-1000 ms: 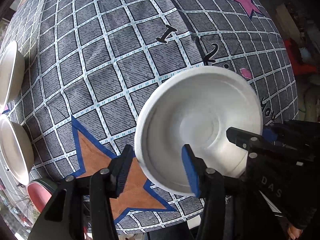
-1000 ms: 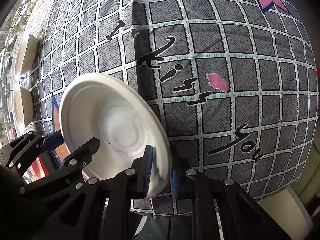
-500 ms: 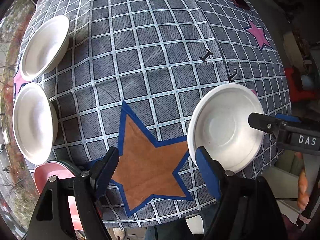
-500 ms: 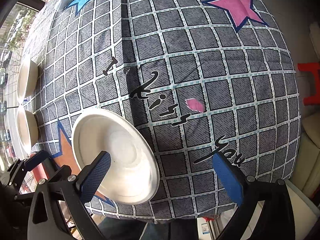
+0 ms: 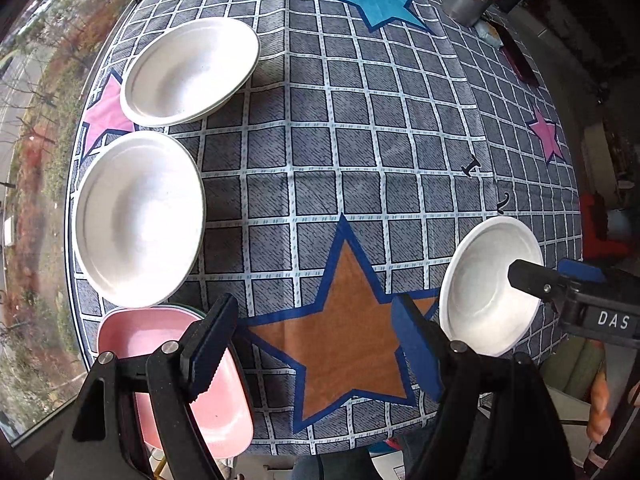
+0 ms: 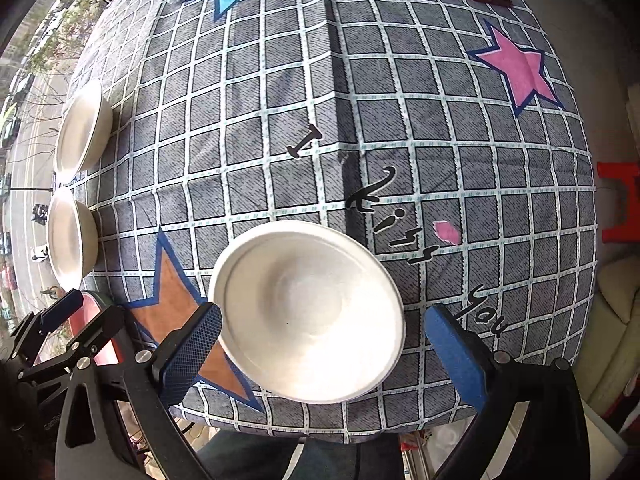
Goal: Organize plates and bowls
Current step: 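Move both grippers toward the next white bowl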
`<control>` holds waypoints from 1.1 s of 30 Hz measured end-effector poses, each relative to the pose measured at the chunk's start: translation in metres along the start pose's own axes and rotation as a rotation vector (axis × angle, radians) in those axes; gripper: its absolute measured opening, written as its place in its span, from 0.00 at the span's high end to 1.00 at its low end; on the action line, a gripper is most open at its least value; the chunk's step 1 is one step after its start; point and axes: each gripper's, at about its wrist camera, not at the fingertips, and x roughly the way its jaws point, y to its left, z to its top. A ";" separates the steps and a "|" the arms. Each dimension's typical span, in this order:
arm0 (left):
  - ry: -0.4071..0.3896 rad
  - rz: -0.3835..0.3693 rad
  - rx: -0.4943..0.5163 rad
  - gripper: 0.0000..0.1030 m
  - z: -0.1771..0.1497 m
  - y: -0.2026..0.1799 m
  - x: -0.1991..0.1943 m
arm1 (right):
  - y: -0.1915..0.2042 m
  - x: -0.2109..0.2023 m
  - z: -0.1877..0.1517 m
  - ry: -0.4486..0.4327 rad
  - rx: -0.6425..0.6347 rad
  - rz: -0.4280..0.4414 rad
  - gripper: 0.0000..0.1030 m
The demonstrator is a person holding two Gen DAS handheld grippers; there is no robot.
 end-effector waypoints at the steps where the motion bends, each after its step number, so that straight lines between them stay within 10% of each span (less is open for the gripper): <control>1: -0.005 0.000 -0.008 0.21 0.000 0.005 -0.002 | 0.005 -0.002 0.001 -0.002 -0.011 -0.002 0.01; 33: -0.017 0.195 -0.348 0.21 0.039 0.170 0.031 | 0.232 0.054 0.054 0.033 -0.407 0.009 0.01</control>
